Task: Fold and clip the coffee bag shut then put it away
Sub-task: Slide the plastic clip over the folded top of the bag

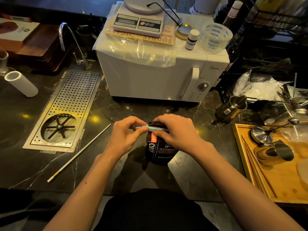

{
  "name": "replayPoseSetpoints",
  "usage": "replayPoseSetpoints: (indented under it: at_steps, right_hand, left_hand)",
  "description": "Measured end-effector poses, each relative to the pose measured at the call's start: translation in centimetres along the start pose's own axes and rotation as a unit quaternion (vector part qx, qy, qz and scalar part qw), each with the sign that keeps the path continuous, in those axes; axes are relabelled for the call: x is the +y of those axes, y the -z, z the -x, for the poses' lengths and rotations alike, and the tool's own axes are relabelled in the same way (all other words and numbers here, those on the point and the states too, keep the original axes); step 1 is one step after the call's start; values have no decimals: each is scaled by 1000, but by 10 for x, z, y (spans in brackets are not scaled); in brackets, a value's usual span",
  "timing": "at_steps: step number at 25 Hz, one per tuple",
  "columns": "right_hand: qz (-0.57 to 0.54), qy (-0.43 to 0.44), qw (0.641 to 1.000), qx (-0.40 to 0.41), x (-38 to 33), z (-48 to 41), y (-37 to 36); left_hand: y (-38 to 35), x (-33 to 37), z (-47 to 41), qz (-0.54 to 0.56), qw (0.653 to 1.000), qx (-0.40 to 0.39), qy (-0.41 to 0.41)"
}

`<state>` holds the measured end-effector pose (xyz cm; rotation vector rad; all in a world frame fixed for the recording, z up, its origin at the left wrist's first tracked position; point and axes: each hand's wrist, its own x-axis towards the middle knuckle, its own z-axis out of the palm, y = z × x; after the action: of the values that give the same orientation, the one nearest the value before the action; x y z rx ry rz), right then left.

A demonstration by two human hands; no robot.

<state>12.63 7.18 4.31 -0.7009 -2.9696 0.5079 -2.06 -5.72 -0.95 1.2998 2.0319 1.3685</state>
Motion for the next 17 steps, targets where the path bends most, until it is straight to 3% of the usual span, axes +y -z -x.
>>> replayPoseSetpoints:
  at_steps: [9,17]
  right_hand:
    - [-26,-45,999,-17,-7,-4,4]
    - [-26,-60,997,-30,-5,-5,9]
  left_hand:
    - [11,4,-7,-38,996,-85,3]
    - [10,2,-12,-85,992,-80,-45]
